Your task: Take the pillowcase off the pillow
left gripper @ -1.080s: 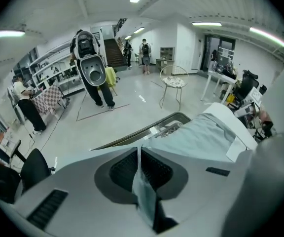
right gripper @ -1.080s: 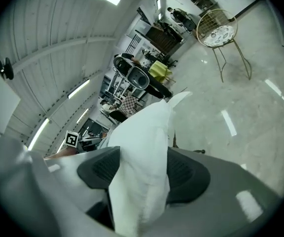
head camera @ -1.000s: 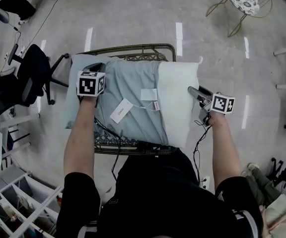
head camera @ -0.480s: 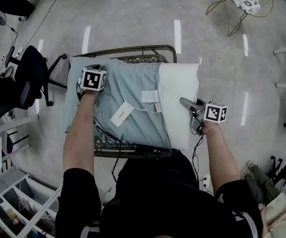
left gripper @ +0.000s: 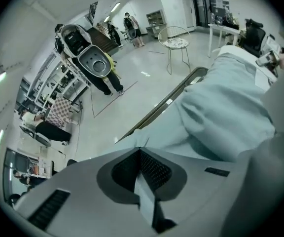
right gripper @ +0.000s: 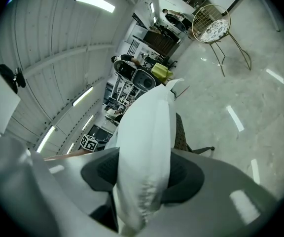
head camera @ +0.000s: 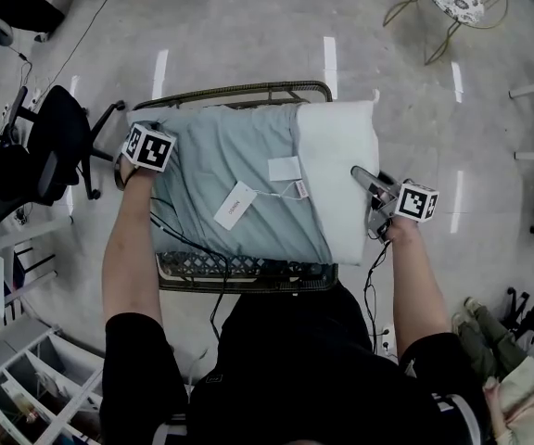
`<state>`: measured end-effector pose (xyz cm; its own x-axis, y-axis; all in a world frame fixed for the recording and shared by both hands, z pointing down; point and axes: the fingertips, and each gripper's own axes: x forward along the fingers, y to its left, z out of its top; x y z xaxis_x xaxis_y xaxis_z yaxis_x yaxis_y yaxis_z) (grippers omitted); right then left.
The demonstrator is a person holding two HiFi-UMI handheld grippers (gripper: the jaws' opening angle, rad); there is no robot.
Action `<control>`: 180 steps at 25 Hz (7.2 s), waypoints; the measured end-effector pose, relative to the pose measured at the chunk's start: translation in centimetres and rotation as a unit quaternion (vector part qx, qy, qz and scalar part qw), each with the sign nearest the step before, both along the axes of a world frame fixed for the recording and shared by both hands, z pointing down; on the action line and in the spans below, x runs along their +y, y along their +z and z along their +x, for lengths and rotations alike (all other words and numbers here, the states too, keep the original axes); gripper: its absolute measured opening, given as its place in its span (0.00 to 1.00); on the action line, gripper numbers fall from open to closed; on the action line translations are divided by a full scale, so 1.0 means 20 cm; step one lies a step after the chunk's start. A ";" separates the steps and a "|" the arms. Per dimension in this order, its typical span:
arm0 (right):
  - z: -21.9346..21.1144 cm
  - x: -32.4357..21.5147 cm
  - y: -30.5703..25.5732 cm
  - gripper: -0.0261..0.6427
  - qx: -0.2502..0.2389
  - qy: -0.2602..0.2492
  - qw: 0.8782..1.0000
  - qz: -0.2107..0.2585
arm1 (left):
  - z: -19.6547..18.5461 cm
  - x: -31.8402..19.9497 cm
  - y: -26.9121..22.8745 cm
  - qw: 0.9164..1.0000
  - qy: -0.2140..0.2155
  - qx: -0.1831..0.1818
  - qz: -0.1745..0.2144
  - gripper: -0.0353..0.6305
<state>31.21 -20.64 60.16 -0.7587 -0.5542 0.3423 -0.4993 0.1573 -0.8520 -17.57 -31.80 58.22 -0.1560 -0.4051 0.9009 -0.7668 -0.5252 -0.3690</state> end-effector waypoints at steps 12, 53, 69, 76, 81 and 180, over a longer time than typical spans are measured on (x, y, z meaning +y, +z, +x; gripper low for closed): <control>0.03 0.14 -0.02 0.44 0.042 0.055 0.998 -0.003 | -0.33 0.13 -0.28 0.988 -0.083 0.103 0.083 0.06; -0.18 1.12 -0.12 0.25 -0.020 0.055 0.998 0.032 | 1.05 1.70 0.17 0.974 0.008 0.224 0.024 0.06; -0.07 1.12 -0.15 0.28 -0.011 0.045 0.999 0.018 | 0.60 1.65 0.04 0.975 -0.045 0.214 0.043 0.08; -0.04 1.21 -0.01 0.51 0.037 0.034 0.999 -0.012 | 1.06 1.77 0.07 0.963 -0.010 0.268 0.038 0.29; -0.13 1.26 0.06 0.68 0.036 0.016 0.999 -0.023 | 1.09 1.74 0.18 0.965 -0.023 0.260 0.036 0.31; -0.49 0.06 0.02 0.35 0.382 -0.607 0.684 0.135 | 0.85 0.10 0.06 0.985 0.030 0.168 -0.009 0.06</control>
